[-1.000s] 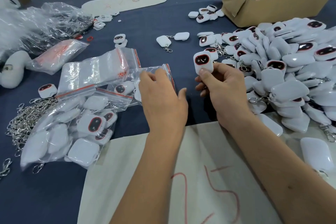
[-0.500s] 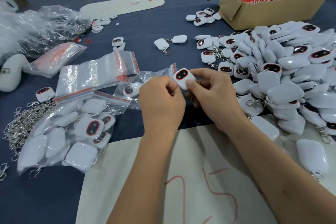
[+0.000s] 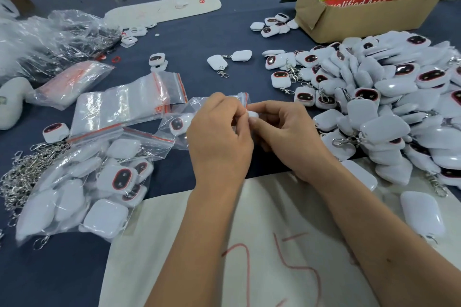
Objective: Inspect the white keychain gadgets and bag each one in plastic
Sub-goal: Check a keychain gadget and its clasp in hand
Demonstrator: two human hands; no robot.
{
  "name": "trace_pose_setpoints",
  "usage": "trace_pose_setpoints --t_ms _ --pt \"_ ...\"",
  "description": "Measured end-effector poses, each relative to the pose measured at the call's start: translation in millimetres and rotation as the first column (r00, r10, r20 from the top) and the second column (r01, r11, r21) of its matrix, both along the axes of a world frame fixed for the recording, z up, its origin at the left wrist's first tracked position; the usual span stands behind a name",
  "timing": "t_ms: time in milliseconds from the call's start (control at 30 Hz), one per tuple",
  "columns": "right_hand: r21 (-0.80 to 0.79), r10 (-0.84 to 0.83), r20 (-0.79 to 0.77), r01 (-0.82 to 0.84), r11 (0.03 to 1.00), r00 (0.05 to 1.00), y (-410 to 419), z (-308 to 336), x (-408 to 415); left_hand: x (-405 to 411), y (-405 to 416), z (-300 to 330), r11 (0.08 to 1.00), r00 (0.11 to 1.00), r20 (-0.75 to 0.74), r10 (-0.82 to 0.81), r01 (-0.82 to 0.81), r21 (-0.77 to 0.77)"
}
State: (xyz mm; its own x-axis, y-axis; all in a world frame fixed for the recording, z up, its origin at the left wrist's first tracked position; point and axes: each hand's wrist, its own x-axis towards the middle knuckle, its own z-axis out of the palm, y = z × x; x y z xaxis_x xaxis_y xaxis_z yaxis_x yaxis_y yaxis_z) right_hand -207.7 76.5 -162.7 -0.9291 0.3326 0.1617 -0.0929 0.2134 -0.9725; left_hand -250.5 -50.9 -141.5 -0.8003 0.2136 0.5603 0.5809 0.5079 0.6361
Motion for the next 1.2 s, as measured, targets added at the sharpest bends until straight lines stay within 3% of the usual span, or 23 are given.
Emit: trace_pose_setpoints --t_ms 233,333,467,533,600,667,700,767,867,933,967,1033,1100,1133,1200 --pt "-0.354 -0.041 -0.043 0.023 0.935 0.998 7.4 5.1 0.6 -4.0 1.2 -4.5 0.997 0.997 -0.017 -0.077 0.077 -0.016" --pt "-0.242 -0.034 0.004 0.034 0.970 0.999 9.9 4.1 -0.6 -3.8 1.1 -6.6 0.995 0.995 0.001 -0.099 0.100 -0.008" --pt "-0.228 0.197 -0.015 -0.195 0.954 0.980 8.1 6.7 1.5 -2.1 2.7 -6.6 0.992 0.995 0.016 -0.098 0.096 0.082" --pt "-0.181 0.236 0.007 -0.231 0.956 0.972 5.6 7.4 2.3 -2.5 1.6 -6.3 0.987 0.997 0.009 -0.073 0.071 0.145" --pt "-0.015 0.086 0.017 -0.086 0.996 0.996 1.4 4.3 2.0 -2.2 0.8 -5.8 0.982 1.000 0.011 -0.025 0.023 0.189" --pt "0.244 -0.104 -0.040 0.110 0.964 0.994 -3.8 2.3 1.3 -1.4 1.3 -5.9 0.980 0.999 0.032 0.026 -0.032 0.199" --pt "0.337 -0.115 -0.040 0.122 0.933 0.993 -6.4 2.4 0.5 -1.1 1.7 -5.9 0.978 0.998 0.043 0.043 -0.051 0.203" --pt "0.452 0.000 0.044 -0.020 0.892 0.999 -9.0 4.7 0.3 0.3 2.4 -4.4 0.974 0.997 0.048 0.059 -0.068 0.218" --pt "0.371 0.172 0.104 -0.199 0.907 0.980 -5.2 11.2 2.1 0.7 3.0 -1.7 0.962 0.995 0.036 0.090 -0.096 0.256" --pt "0.268 0.096 -0.002 -0.092 0.959 0.995 -7.3 11.6 4.8 -0.7 3.4 -2.8 0.961 0.996 0.056 0.076 -0.088 0.264" --pt "0.271 -0.027 -0.068 0.044 0.961 0.997 -8.8 11.3 5.4 -1.1 4.3 -4.2 0.966 0.996 0.084 0.043 -0.063 0.250" --pt "0.364 -0.314 -0.193 0.365 0.857 0.929 -7.0 11.2 4.9 -0.4 6.8 -7.0 0.984 0.988 0.145 -0.050 0.023 0.178" --pt "0.551 -0.475 -0.274 0.541 0.635 0.836 0.1 12.2 3.9 2.7 9.6 -8.5 0.990 0.984 0.124 -0.129 0.119 0.080" --pt "0.689 -0.500 -0.225 0.500 0.525 0.836 3.8 10.4 3.2 3.7 10.6 -9.7 0.987 0.982 0.100 -0.161 0.158 0.035" --pt "0.899 -0.546 0.010 0.232 0.372 0.838 8.0 6.2 1.8 2.3 11.6 -13.3 0.975 0.974 0.090 -0.210 0.215 -0.051"
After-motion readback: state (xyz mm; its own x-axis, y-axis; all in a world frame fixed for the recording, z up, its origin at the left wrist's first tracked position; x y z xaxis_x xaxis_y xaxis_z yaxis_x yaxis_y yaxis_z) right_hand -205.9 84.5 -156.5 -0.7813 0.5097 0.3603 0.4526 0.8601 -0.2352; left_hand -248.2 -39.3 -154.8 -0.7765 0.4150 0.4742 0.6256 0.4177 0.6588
